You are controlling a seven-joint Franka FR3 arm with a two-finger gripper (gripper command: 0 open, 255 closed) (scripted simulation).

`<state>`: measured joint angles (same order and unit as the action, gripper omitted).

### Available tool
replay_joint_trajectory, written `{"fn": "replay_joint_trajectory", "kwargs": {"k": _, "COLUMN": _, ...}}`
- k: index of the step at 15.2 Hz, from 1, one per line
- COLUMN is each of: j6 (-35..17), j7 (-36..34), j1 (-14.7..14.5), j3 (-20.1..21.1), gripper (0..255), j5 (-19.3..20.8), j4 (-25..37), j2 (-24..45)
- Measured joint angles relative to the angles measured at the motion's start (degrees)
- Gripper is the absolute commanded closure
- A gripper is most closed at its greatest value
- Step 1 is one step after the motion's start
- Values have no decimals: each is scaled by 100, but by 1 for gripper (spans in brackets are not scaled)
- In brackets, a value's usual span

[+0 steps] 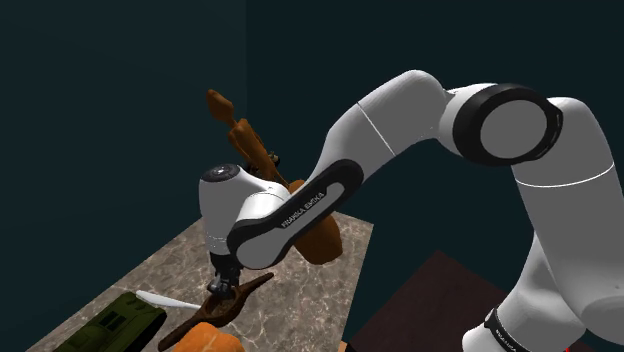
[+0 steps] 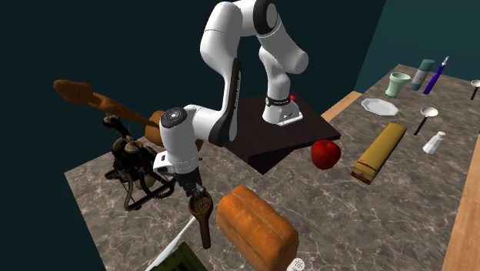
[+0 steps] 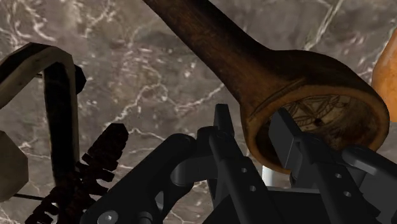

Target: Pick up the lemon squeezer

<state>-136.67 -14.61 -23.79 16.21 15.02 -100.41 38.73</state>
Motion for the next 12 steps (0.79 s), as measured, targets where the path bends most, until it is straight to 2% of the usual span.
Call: {"fn": "replay_joint_trajectory", "kwargs": {"k": 12, "j6": 577, "j7": 140, "j1": 123, "j3": 162, "gripper": 255, "j5": -207, "j4": 8, "j2": -582}}
